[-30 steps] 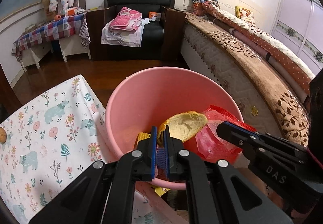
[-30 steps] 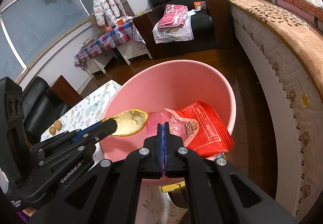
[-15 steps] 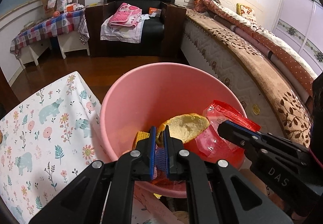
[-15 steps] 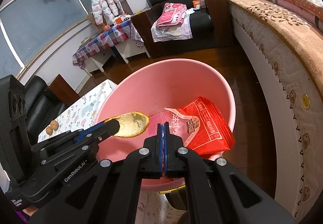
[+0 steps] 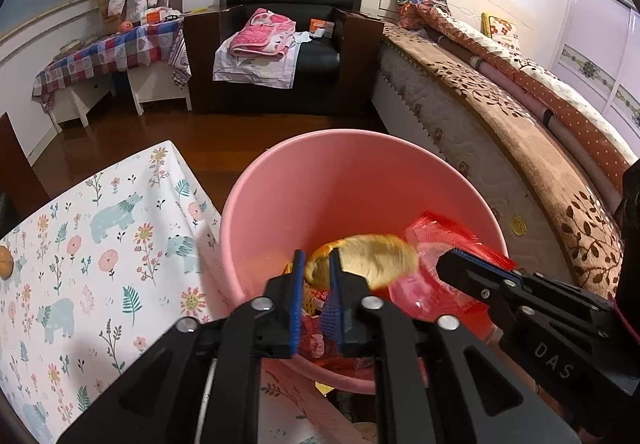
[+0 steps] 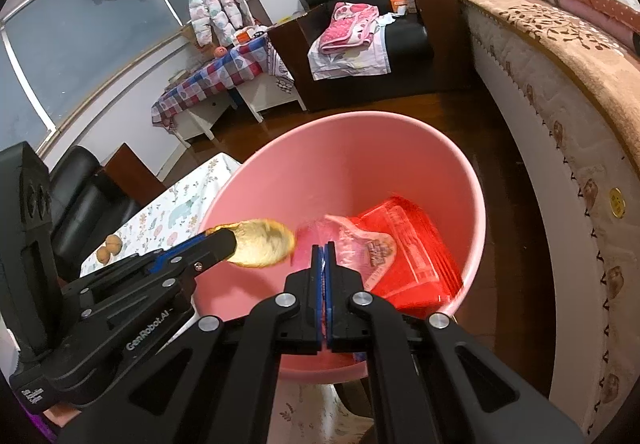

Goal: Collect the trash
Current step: 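Lower both tools into the pink bucket and open them to release, then withdraw both open tools from the pink bucket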

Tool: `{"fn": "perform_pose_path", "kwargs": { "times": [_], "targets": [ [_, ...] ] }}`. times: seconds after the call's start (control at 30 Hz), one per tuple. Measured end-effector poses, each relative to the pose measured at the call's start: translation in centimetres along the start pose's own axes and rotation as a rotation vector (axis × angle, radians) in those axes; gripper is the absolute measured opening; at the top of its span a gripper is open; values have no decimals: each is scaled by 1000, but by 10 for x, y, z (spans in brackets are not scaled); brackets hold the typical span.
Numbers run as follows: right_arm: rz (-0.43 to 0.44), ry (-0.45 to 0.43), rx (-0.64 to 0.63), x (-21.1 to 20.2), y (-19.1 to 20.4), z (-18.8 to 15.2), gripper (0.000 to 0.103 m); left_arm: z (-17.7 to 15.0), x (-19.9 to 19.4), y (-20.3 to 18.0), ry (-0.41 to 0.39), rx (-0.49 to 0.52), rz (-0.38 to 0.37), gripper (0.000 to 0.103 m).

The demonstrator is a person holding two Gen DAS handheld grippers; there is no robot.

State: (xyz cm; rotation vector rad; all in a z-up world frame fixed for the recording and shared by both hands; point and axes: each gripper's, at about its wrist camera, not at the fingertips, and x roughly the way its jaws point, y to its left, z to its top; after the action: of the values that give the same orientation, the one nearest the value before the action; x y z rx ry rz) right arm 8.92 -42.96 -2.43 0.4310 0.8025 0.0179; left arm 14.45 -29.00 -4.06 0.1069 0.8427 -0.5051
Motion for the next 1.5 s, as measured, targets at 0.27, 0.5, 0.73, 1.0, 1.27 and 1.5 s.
{"fn": "perform_pose_path", "kwargs": {
  "times": [0.27,0.5,0.73,1.0,1.27,1.5],
  "targets": [
    [-4,18,2,5,0,-1,1,1,-5,2,-13,-8,-11,40],
    [-6,18,-1,6,0,0,2,1,-8,5,-14,-30,-21,43],
    [-9,11,1,6,-1,0,2,2,-14,6,-25,-40,-37,48],
    [-16,7,-11,5,-1,1,2,1,-17,3,-25,-43,-45,49],
    [-6,2,-13,2,0,1,27,1,-23,4,-33,-52,-49,49],
    [-32,-9,-46,-1,7,-2,35,1,-28,5,-38,-61,-54,53]
  ]
}}
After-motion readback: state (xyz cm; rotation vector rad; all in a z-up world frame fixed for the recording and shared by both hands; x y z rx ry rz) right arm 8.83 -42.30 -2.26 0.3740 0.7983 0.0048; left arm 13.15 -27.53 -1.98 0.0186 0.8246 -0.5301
